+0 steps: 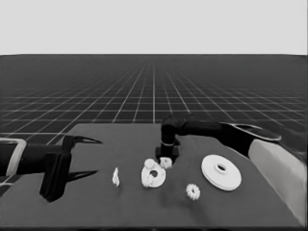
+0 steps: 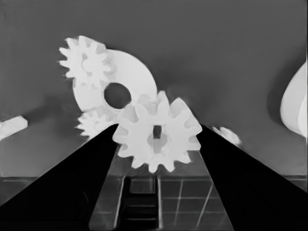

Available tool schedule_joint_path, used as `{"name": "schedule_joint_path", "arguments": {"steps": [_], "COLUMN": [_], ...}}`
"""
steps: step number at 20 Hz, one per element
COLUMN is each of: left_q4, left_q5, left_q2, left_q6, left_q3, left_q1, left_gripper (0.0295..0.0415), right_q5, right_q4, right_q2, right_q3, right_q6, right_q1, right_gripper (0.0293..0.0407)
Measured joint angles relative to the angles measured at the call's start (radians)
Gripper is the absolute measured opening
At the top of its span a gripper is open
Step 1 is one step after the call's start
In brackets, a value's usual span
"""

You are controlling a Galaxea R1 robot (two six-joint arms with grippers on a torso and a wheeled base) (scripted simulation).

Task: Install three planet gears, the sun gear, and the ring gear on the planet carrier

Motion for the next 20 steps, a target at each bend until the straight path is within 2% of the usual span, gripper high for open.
{"name": "schedule_joint_path", "arguments": {"steps": [6, 8, 9, 16, 18, 19, 20], "left_q4": [0.000, 0.000, 0.000, 0.000, 0.000, 0.000, 0.000], "left_q5": [0.000, 0.000, 0.000, 0.000, 0.000, 0.000, 0.000], "left_q2": [0.000, 0.000, 0.000, 0.000, 0.000, 0.000, 0.000], "left_q6": [0.000, 0.000, 0.000, 0.000, 0.000, 0.000, 0.000], "left_q3": [0.000, 0.000, 0.000, 0.000, 0.000, 0.000, 0.000], "left_q1": [0.000, 0.000, 0.000, 0.000, 0.000, 0.000, 0.000], "left_gripper": [0.0385, 0.0385, 0.0385, 0.0385, 0.0385, 0.0385, 0.0385], "right_q5": [-0.002, 0.028, 0.037, 0.051, 0.052, 0.052, 0.052], "right_q4": [-0.001, -0.100, -0.120, -0.147, -0.148, -0.148, -0.148], "right_q2": [0.029, 0.044, 0.049, 0.057, 0.057, 0.057, 0.057], "right_q3": [-0.019, -0.074, -0.092, -0.120, -0.121, -0.121, -0.121], "right_q6": [0.013, -0.021, -0.032, -0.048, -0.048, -0.048, -0.048], "right_q1": [0.000, -0.104, -0.127, -0.155, -0.156, -0.156, -0.156], "right_gripper": [0.0312, 0.0312, 0.0312, 0.0312, 0.0372, 0.0381, 0.0383]}}
